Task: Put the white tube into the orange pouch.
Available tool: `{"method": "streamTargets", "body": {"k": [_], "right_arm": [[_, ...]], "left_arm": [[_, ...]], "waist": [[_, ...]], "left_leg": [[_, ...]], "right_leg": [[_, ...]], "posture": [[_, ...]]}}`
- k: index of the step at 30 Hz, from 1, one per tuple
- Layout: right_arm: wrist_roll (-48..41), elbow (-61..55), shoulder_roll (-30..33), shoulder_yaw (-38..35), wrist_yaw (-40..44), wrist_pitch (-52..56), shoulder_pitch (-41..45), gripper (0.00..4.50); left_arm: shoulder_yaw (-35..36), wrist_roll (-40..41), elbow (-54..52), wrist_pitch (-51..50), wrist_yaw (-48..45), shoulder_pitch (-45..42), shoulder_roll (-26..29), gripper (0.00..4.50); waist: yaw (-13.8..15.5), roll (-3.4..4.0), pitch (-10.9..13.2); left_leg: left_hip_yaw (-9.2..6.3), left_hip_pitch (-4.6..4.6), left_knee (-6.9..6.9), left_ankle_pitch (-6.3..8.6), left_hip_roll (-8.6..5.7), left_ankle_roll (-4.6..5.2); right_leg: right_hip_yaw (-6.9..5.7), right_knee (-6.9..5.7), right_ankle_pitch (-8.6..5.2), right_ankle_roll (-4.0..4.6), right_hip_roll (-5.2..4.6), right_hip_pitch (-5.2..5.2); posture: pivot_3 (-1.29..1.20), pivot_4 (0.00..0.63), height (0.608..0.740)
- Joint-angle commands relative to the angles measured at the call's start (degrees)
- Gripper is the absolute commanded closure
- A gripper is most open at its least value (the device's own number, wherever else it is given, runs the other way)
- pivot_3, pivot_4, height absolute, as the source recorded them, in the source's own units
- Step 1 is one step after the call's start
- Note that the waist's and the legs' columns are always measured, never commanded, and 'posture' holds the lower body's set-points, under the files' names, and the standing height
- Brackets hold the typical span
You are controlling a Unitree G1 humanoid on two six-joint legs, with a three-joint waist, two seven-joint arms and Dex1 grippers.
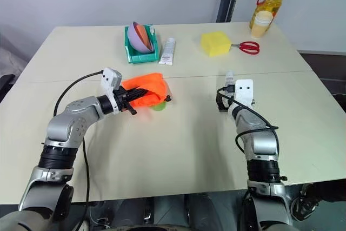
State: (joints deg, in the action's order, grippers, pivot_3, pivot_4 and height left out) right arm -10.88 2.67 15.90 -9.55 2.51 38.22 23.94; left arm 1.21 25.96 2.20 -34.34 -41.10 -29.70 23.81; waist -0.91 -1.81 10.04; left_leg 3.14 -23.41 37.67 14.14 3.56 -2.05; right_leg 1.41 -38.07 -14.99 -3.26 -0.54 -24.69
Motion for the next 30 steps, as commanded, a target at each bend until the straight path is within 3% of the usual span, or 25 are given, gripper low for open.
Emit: {"method": "streamTargets", "body": {"k": [1,4,8,16,20,25,30], "right_arm": [[1.27,1.72,-0.23,-1.44,-1.6,-2.89,1.6,0.0],[1.41,1.97,-0.16,-1.14,-1.08,-4.5,1.29,0.81],[2.38,0.53,0.53,0.55,0.13,-5.13,0.4,2.76],[4.3,-3.49,2.32,2.0,2.46,-6.57,-1.45,2.76],[0.44,-12.62,8.33,3.89,15.46,-10.01,-6.69,2.76],[-11.46,-27.36,16.22,3.87,32.9,-7.15,-17.14,2.76],[-19.55,-36.56,16.54,6.99,36.94,-1.71,-21.14,2.76]], "left_arm": [[1.06,0.18,-1.63,0.66,0.68,-1.3,-0.15,4.43],[1.27,0.26,-1.73,0.54,1.01,-1.3,-0.17,4.5],[1.6,0.39,-1.54,0.58,1.33,-1.24,-0.04,4.5],[1.79,0.1,-0.04,1.14,1.55,-2.35,-0.08,4.5],[1.88,-0.49,2.09,1.85,1.57,-4.11,-0.1,4.5],[1.69,0.2,4.46,1.52,-0.25,-6.42,0.09,4.5],[1.82,1.98,5.35,-0.9,-3.31,-8.14,0.39,4.5]], "waist": [[0.03,0.0,0.0],[-0.04,0.0,0.0],[-0.08,0.0,0.0],[-0.07,0.0,0.0],[0.14,0.04,0.02],[0.14,0.02,0.03],[-0.23,0.02,0.03]], "left_leg": [[0.0,-0.01,0.0,0.0,0.0,0.0],[0.0,-0.01,-0.01,0.0,0.0,0.0],[-0.01,0.0,-0.01,0.0,0.0,0.0],[-0.01,0.0,-0.03,0.0,0.0,0.0],[-0.02,-0.03,-0.04,0.0,-0.03,0.0],[-0.06,-0.02,-0.16,0.0,-0.07,0.0],[-0.08,0.06,-0.21,0.0,-0.04,0.0]], "right_leg": [[0.0,0.0,0.0,0.0,0.0,0.0],[0.0,0.0,0.0,0.0,0.0,0.0],[0.0,0.0,0.0,0.0,0.0,0.0],[0.0,0.01,0.0,0.0,0.0,0.0],[0.0,0.03,-0.01,-0.02,-0.01,-0.02],[-0.01,0.08,-0.06,-0.1,-0.01,-0.01],[-0.01,0.07,-0.06,-0.09,0.04,0.0]], "posture": [[0.0,0.15,0.726],[0.0,0.15,0.726],[0.0,0.15,0.726],[0.0,0.15,0.726],[0.0,0.15,0.726],[0.0,0.15,0.726],[0.0,0.15,0.726]]}}
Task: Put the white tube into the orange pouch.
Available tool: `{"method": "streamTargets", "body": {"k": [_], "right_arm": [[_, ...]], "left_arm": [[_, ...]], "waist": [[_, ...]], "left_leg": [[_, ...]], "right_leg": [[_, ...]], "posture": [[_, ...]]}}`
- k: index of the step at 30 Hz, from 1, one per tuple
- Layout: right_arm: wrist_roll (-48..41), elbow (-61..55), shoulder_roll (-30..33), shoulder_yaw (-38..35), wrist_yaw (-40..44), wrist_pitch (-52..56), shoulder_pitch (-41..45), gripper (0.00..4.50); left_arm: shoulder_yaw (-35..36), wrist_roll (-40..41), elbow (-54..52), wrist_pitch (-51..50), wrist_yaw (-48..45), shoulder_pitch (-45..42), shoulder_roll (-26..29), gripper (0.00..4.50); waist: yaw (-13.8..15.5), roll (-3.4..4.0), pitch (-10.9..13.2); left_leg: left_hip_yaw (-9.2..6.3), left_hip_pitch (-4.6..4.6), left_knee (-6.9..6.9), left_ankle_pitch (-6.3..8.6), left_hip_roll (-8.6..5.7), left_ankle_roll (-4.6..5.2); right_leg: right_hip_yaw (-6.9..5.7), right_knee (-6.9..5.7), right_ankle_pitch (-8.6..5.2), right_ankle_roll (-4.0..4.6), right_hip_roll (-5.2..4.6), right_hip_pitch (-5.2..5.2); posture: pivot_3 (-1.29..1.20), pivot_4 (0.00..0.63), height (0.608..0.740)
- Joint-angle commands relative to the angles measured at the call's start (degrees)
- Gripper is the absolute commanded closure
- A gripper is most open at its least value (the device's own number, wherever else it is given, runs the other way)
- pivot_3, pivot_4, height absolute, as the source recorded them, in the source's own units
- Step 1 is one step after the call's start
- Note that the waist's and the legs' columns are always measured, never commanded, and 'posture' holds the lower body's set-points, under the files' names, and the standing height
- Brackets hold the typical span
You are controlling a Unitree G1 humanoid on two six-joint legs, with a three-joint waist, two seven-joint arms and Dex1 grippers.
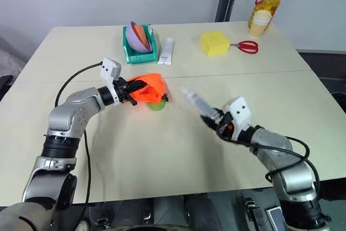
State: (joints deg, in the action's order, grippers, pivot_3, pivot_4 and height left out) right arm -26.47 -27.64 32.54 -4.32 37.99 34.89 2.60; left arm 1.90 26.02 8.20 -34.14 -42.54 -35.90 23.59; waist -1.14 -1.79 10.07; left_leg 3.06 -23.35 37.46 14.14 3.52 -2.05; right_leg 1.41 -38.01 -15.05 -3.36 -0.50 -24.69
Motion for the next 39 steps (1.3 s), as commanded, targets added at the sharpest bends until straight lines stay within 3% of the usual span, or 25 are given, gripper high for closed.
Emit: {"method": "streamTargets", "body": {"k": [1,9,25,33,39], "right_arm": [[-3.51,-6.85,-0.39,3.44,1.02,2.14,0.36,2.76],[1.82,-4.69,-3.81,11.77,-4.58,3.45,6.1,2.76],[4.78,3.21,-12.67,12.65,-13.89,10.83,15.86,2.76],[7.22,2.12,-14.41,19.25,-15.14,14.65,20.85,2.76],[10.1,8.09,-20.81,21.08,-19.56,16.31,26.82,2.76]], "left_arm": [[1.0,2.32,-0.88,-1.78,-2.55,-2.17,0.65,4.5],[0.04,2.88,-2.14,-3.94,-5.6,-2.44,1.57,4.5],[-3.69,3.11,-12.39,-7.55,-10.56,1.14,4.73,4.5],[-10.33,0.61,-16.5,-6.9,-11.61,2.29,5.26,4.5],[-11.56,2.13,-18.37,-8.39,-13.03,2.25,5.62,4.5]], "waist": [[0.05,0.0,0.0],[0.32,-0.01,0.0],[0.29,0.0,0.0],[0.3,0.0,0.0],[0.05,0.0,0.0]], "left_leg": [[-0.01,0.01,0.01,0.0,0.0,0.0],[0.0,-0.03,0.05,0.0,-0.03,0.0],[-0.01,-0.06,-0.01,0.0,-0.02,0.0],[0.0,-0.07,0.0,0.0,-0.03,0.0],[-0.01,-0.09,-0.02,0.0,-0.01,0.0]], "right_leg": [[0.0,-0.01,0.0,0.0,0.0,0.0],[0.0,0.02,-0.01,0.02,-0.04,0.0],[-0.01,0.02,-0.01,0.02,-0.05,-0.05],[0.0,0.03,-0.01,0.03,-0.06,-0.06],[0.0,0.0,-0.01,0.03,-0.02,-0.11]], "posture": [[0.0,0.15,0.726],[0.0,0.15,0.726],[0.0,0.15,0.726],[0.0,0.15,0.726],[0.0,0.15,0.726]]}}
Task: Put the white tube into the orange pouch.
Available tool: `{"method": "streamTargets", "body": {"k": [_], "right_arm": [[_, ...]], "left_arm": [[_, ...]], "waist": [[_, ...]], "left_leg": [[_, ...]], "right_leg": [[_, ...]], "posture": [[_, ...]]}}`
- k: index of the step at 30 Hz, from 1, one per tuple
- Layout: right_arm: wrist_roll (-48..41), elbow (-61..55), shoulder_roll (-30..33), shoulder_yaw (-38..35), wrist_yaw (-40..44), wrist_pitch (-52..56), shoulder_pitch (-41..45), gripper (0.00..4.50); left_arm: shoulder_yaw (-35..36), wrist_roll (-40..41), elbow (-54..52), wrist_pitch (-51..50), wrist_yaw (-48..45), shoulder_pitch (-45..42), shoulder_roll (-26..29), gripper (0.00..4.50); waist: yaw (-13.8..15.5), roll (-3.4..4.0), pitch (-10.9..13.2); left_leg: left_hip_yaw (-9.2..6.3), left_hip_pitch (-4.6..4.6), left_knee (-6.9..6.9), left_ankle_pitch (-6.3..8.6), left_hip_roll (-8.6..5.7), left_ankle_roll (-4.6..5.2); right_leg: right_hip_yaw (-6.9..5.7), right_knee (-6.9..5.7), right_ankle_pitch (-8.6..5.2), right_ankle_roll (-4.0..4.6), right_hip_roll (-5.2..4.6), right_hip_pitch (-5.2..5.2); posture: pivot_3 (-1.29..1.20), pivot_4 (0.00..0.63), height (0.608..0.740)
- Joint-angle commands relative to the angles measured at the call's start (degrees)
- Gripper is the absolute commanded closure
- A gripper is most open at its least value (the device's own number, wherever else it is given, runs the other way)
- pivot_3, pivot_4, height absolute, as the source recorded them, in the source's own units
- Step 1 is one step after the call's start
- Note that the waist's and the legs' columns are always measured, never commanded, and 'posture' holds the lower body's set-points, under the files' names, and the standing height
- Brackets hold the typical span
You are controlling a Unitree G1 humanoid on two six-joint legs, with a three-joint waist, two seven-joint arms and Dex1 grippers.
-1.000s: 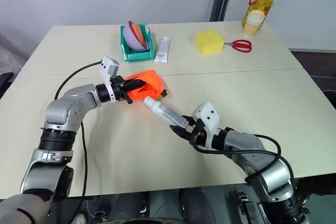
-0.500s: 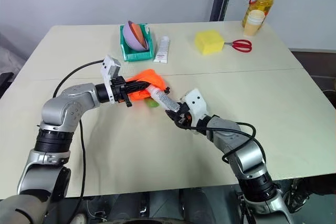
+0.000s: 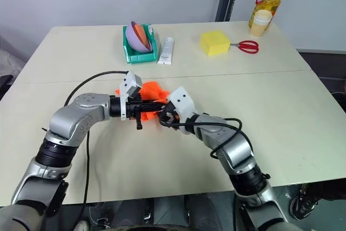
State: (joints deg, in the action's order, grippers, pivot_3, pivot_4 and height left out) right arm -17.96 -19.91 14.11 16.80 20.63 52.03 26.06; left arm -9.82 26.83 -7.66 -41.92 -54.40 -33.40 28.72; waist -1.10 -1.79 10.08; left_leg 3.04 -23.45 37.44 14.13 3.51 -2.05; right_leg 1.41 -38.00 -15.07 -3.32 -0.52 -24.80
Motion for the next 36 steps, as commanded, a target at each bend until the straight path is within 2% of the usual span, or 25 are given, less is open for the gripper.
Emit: {"method": "streamTargets", "body": {"k": [1,8,14,15,16,19,26,33,36], "right_arm": [[2.54,1.61,-3.33,0.07,-3.33,-0.59,4.32,2.76],[5.84,5.84,-6.59,-0.34,-6.89,1.11,7.49,2.76],[2.68,1.7,-4.55,-2.34,-1.62,0.84,5.8,2.76],[2.23,0.32,-3.64,-2.51,-0.53,0.79,5.2,2.07],[1.75,-1.38,-2.54,-2.58,0.54,0.86,4.54,1.75],[1.16,-6.72,1.21,-2.28,3.35,0.07,2.27,0.2],[-1.98,-14.61,11.47,-3.95,11.44,-3.11,-4.7,0.2],[-2.45,-13.03,13.08,-2.41,11.67,0.3,-5.83,0.2],[-5.97,-10.02,8.46,-2.88,11.5,3.11,-5.85,1.03]], "left_arm": [[0.5,1.83,-2.83,-1.01,-1.45,-0.32,0.7,4.5],[2.06,2.71,-3.25,-1.13,-2.86,-0.22,3.57,4.5],[5.8,1.36,2.64,0.78,-1.07,-0.48,4.53,4.5],[6.68,1.48,3.78,0.81,-0.7,-0.51,4.63,4.5],[7.43,1.58,4.89,1.02,-0.57,-0.46,4.8,4.5],[8.83,1.78,7.03,1.49,-0.7,-0.07,5.08,4.5],[11.44,2.15,10.14,1.53,-0.2,-0.02,4.74,4.5],[11.5,2.53,9.68,1.03,-0.25,0.81,4.47,4.5],[11.44,2.74,9.39,0.65,-0.08,0.82,4.08,4.5]], "waist": [[0.05,0.0,0.0],[0.22,0.0,0.0],[0.12,0.0,0.0],[0.12,0.01,0.0],[0.12,0.0,0.0],[0.08,0.0,0.0],[0.2,0.0,0.0],[0.12,0.0,0.0],[0.13,-0.01,0.0]], "left_leg": [[-0.01,0.0,0.0,0.0,0.01,0.0],[0.0,-0.06,-0.01,0.0,-0.01,0.0],[0.0,-0.08,0.0,0.0,-0.02,0.0],[0.0,-0.08,-0.01,0.0,-0.01,0.0],[0.0,-0.08,-0.01,0.0,0.0,0.0],[-0.02,-0.08,-0.04,0.0,0.0,0.0],[0.01,-0.07,-0.04,0.0,-0.02,0.0],[0.01,-0.04,-0.04,0.0,0.01,0.0],[0.02,-0.05,-0.04,0.0,0.01,0.0]], "right_leg": [[-0.01,0.0,0.0,0.0,0.0,0.0],[0.0,0.0,0.0,0.0,-0.04,-0.06],[0.0,0.01,0.0,-0.01,-0.06,-0.08],[0.0,0.01,0.0,0.0,-0.05,-0.08],[0.0,0.0,0.0,0.0,-0.04,-0.08],[-0.01,0.0,0.0,0.0,-0.03,-0.09],[-0.01,0.02,0.0,-0.01,-0.05,-0.08],[-0.01,0.01,-0.01,0.01,-0.01,-0.08],[-0.01,0.01,-0.01,0.02,-0.01,-0.08]], "posture": [[0.0,0.15,0.726],[0.0,0.15,0.726],[0.0,0.15,0.726],[0.0,0.15,0.726],[0.0,0.15,0.726],[0.0,0.15,0.726],[0.0,0.15,0.726],[0.0,0.15,0.726],[0.0,0.15,0.726]]}}
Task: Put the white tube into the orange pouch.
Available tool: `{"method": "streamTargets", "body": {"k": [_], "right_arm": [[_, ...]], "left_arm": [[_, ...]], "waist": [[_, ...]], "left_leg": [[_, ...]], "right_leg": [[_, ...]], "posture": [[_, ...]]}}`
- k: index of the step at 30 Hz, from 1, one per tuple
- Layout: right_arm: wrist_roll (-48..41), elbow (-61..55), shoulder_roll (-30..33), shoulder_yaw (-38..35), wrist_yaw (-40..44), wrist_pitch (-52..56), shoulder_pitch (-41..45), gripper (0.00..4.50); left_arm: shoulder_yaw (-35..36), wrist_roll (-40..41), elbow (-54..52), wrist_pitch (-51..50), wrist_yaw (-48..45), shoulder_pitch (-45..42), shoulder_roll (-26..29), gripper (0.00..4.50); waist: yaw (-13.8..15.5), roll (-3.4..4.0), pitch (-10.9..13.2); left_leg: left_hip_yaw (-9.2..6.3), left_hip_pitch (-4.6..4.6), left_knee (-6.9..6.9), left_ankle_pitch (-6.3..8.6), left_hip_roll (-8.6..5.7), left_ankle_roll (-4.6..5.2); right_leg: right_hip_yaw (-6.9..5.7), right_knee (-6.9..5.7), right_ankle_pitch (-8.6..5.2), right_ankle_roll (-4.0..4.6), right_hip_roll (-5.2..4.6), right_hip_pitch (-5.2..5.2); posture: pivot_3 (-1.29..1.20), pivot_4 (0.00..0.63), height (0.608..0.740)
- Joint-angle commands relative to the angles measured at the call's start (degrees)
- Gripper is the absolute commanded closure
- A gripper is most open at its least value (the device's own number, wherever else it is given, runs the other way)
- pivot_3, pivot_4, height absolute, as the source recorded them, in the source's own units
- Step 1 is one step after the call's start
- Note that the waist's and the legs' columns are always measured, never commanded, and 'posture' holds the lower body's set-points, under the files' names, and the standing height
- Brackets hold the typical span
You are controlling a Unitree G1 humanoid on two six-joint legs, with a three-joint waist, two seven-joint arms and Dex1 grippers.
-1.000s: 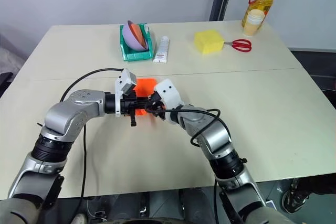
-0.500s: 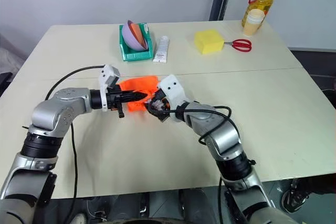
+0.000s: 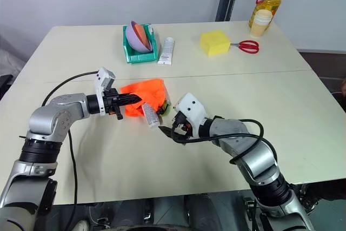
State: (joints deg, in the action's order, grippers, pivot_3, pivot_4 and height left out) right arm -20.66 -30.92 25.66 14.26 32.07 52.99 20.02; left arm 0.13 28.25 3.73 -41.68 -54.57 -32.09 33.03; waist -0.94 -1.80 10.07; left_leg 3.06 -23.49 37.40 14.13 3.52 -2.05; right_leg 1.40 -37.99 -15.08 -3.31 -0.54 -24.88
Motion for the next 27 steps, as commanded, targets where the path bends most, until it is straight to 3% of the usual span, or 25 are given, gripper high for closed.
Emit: {"method": "streamTargets", "body": {"k": [1,5,7,18,27], "right_arm": [[-4.15,1.68,-4.17,-0.37,-0.11,3.47,0.31,1.47],[-3.18,6.08,-9.14,1.56,-3.91,7.73,2.18,3.67],[-2.21,8.29,-11.46,1.49,-6.4,9.03,3.28,4.42],[1.28,16.43,-18.34,-0.25,-11.72,3.13,8.22,4.42],[3.95,24.69,-23.79,-0.34,-13.28,-6.46,11.11,4.42]], "left_arm": [[1.48,1.36,-2.17,0.29,0.16,-0.44,-0.31,4.5],[1.62,1.52,-2.84,-0.23,0.13,-0.35,-0.41,4.5],[1.67,1.61,-3.2,-0.49,0.11,-0.33,-0.4,4.5],[1.3,2.29,-5.98,-1.54,-0.65,0.37,0.29,4.5],[-3.43,-0.4,-9.18,0.51,-4.55,2.62,4.26,4.5]], "waist": [[-0.03,0.0,0.0],[0.0,0.0,0.0],[0.0,0.0,0.0],[-0.12,0.0,0.0],[-0.26,0.01,0.0]], "left_leg": [[0.0,0.0,0.0,0.0,0.0,0.0],[0.0,0.0,0.02,0.0,0.0,0.0],[-0.01,0.0,0.02,0.0,0.0,0.0],[-0.01,0.0,0.0,0.0,0.01,0.0],[-0.01,0.0,-0.04,0.0,0.03,0.0]], "right_leg": [[0.0,0.0,0.0,0.0,0.0,0.0],[0.0,-0.01,0.0,0.0,-0.01,0.0],[0.01,-0.01,0.0,0.0,-0.02,0.0],[0.01,-0.02,0.01,-0.01,-0.01,-0.01],[0.01,-0.02,0.01,0.0,-0.02,-0.05]], "posture": [[0.0,0.15,0.726],[0.0,0.15,0.726],[0.0,0.15,0.726],[0.0,0.15,0.726],[0.0,0.15,0.726]]}}
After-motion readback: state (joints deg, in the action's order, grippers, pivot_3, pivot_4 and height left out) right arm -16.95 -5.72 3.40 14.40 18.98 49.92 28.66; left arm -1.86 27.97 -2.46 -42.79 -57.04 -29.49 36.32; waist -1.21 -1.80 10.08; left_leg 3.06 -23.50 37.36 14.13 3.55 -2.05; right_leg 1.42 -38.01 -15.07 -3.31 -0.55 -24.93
